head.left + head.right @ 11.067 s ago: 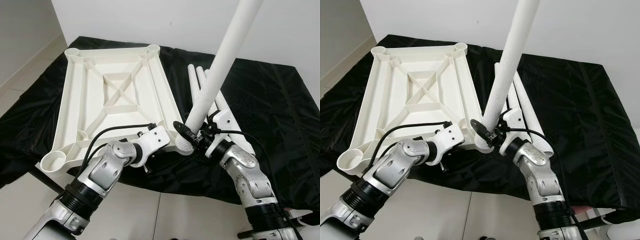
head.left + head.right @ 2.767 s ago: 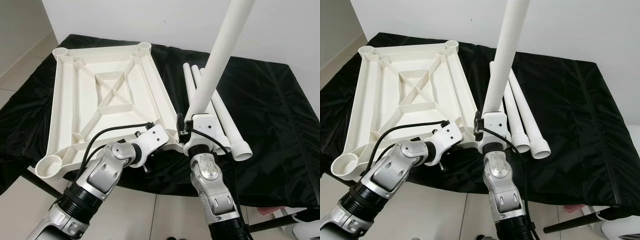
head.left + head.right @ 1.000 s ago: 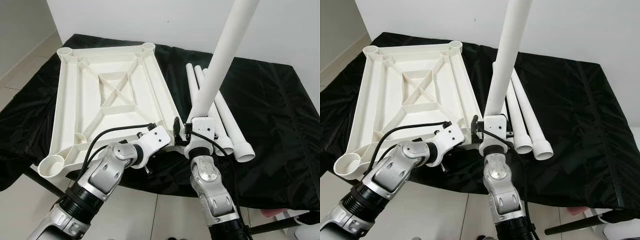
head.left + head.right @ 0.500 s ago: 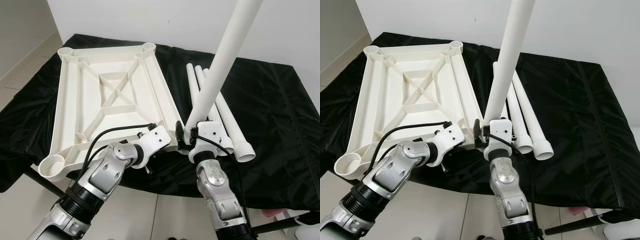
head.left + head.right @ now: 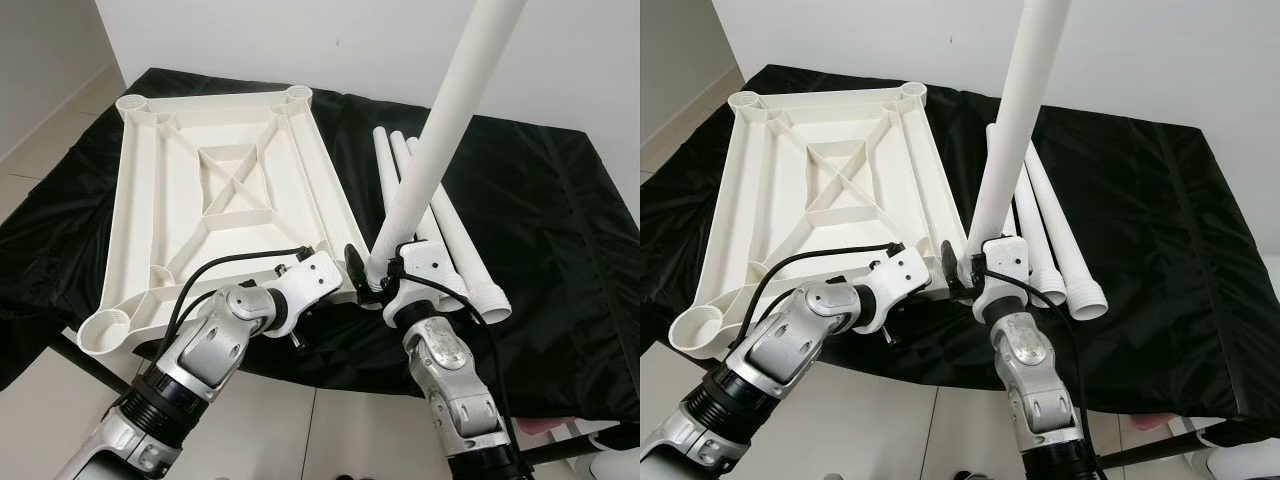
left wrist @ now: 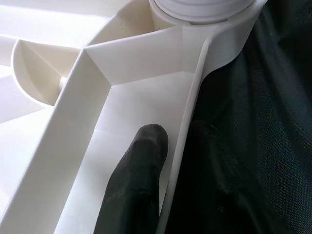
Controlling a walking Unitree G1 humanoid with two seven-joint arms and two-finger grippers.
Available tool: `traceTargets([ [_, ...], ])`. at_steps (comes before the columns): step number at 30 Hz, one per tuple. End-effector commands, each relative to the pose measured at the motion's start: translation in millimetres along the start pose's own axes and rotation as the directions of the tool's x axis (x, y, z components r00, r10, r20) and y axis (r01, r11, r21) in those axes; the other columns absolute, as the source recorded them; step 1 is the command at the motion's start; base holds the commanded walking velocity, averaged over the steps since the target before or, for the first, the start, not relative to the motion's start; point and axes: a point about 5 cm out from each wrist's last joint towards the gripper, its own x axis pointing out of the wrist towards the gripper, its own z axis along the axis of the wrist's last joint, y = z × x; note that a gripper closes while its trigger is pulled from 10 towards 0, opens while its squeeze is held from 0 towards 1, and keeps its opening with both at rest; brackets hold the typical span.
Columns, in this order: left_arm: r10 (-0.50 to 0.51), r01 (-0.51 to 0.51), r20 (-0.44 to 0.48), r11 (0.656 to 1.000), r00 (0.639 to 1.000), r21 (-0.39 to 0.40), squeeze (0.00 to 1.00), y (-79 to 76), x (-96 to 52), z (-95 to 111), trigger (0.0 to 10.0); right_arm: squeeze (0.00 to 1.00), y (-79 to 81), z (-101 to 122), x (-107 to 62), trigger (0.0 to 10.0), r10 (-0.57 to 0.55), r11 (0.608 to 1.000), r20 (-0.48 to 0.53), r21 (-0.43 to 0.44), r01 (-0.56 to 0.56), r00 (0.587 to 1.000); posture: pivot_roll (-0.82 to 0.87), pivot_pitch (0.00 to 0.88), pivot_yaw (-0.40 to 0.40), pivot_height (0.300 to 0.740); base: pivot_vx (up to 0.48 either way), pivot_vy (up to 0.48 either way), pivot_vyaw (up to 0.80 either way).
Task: Building children table
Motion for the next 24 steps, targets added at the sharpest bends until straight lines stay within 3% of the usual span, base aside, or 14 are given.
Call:
traceTargets([
  [1,-0.058,0.058,0.029,0.998,0.998,0.022,0.00,-8.7,4.0,5.6,10.0,0.00,-4.7,2.6,0.0,10.0,0.025,1.000,0.016,0.001,-0.025,1.000,-0.09,0.133,-0.014,0.740,0.000,0.000,0.00],
  [24,-0.066,0.065,0.025,0.998,0.998,0.022,0.00,-9.8,2.9,4.7,10.0,0.00,-28.6,6.0,-0.5,10.0,0.251,0.968,-0.014,-0.013,-0.252,0.968,-0.10,0.153,-0.004,0.740,0.000,0.000,0.00],
])
